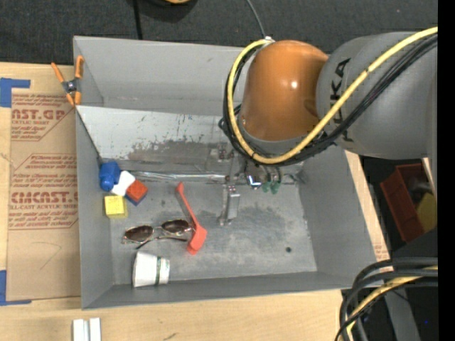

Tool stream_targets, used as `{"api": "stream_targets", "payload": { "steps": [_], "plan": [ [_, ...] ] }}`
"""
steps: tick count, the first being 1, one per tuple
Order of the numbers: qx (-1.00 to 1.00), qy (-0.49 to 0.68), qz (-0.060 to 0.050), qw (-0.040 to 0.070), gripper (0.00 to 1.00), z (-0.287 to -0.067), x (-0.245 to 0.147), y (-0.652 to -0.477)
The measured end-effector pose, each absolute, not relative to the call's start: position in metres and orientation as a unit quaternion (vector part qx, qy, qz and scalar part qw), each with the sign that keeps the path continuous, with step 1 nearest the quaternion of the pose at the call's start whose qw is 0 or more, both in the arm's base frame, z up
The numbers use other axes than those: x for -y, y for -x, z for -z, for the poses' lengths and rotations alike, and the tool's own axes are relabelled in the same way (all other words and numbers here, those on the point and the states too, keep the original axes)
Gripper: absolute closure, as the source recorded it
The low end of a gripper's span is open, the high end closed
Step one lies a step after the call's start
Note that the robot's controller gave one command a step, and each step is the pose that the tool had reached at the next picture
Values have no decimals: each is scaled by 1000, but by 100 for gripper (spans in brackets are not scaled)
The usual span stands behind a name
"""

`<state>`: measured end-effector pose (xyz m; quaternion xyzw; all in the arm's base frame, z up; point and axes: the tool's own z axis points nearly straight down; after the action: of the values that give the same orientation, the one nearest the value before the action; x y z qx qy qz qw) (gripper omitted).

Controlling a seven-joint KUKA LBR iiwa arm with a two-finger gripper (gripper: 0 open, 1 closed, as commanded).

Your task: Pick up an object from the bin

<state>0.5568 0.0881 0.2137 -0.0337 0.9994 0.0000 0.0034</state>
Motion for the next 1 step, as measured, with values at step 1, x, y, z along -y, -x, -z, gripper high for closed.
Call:
{"api": "stream_targets", "payload": {
  "steps": [1],
  "plan": [
    [-1000,20,-1,2,0,-162,-105,-540]
  ]
}}
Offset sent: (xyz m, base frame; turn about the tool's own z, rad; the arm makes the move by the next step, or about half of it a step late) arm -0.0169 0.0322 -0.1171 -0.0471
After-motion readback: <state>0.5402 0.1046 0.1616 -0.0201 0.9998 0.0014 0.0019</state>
